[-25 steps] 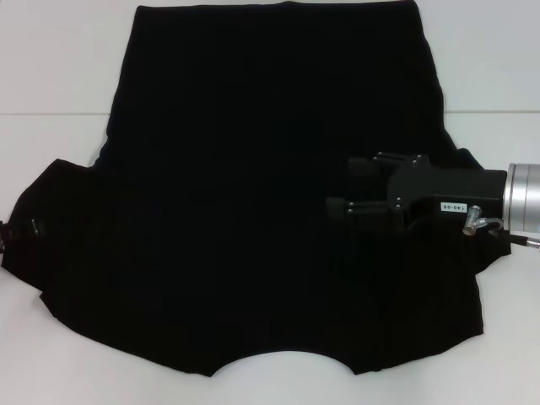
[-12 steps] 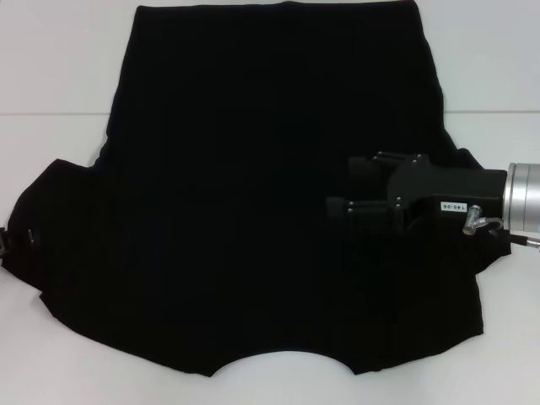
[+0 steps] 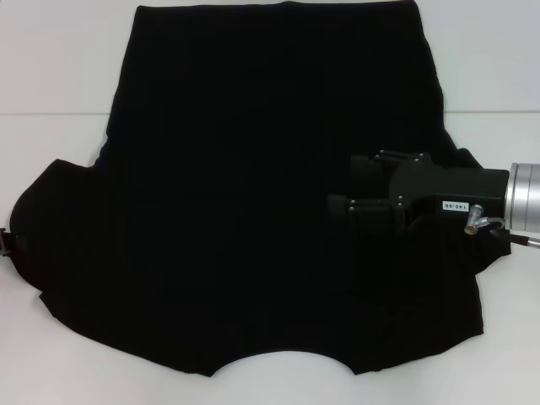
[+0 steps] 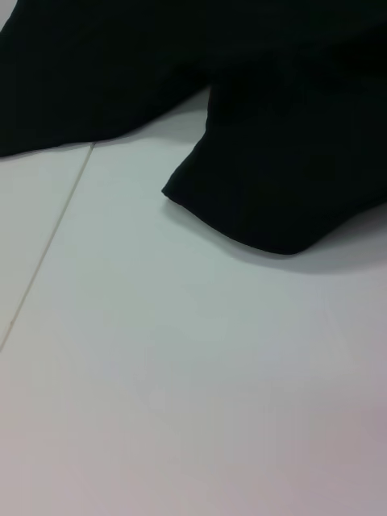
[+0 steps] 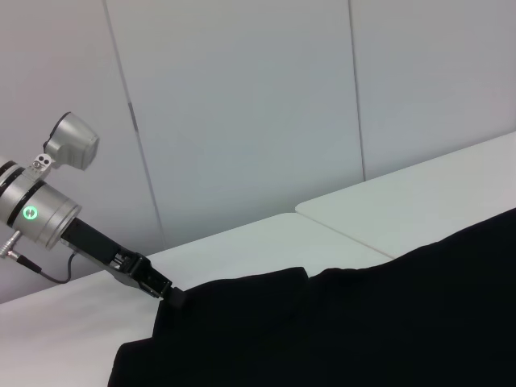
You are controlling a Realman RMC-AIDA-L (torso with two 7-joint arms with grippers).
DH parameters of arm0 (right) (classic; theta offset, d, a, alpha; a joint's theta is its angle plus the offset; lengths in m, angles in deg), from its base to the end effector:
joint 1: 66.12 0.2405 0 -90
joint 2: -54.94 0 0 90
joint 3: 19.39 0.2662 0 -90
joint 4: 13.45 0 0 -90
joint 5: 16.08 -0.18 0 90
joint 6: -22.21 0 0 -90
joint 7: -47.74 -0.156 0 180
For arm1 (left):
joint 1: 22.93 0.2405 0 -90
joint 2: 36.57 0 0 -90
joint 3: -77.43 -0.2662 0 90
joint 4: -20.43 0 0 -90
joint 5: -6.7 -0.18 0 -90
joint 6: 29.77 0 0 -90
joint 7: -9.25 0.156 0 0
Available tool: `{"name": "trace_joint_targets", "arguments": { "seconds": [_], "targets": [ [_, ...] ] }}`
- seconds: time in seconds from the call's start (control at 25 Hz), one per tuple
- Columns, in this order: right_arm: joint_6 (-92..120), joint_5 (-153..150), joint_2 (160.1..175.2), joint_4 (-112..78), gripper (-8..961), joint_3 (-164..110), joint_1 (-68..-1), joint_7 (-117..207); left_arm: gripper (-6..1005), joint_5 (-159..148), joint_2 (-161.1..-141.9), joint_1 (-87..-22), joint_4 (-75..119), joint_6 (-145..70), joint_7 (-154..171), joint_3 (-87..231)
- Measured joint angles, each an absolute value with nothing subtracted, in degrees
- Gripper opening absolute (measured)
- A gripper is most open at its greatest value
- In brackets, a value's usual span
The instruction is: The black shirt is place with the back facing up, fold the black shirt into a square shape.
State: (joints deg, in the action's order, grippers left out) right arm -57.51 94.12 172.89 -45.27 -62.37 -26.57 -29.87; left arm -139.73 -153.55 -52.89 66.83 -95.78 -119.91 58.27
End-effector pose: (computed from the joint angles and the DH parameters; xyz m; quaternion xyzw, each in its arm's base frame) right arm 0.2071 0.3648 -0.0252 -0.9424 0.1741 0.2404 0.1542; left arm -0.3738 0.3371 0.0610 -0.6793 -0.6310 -0.1167 0.3561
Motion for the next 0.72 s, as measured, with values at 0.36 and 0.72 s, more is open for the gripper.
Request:
{"name": "trace_joint_targets", "arguments": {
  "seconds": [0.36,0.72],
  "targets": [
    [-57.5,94.0,172.89,-45.3,892,-62.4,-26.7,-29.8,3,-139.7,-153.57,-52.9,66.8,-95.8,-119.7,58.3],
    [-57.1,94.0,173.07,-44.9,892,-62.0,-26.7,-29.7,3,-137.9,-153.75,-52.2,66.8,-95.0,-117.6,59.9]
  ]
}}
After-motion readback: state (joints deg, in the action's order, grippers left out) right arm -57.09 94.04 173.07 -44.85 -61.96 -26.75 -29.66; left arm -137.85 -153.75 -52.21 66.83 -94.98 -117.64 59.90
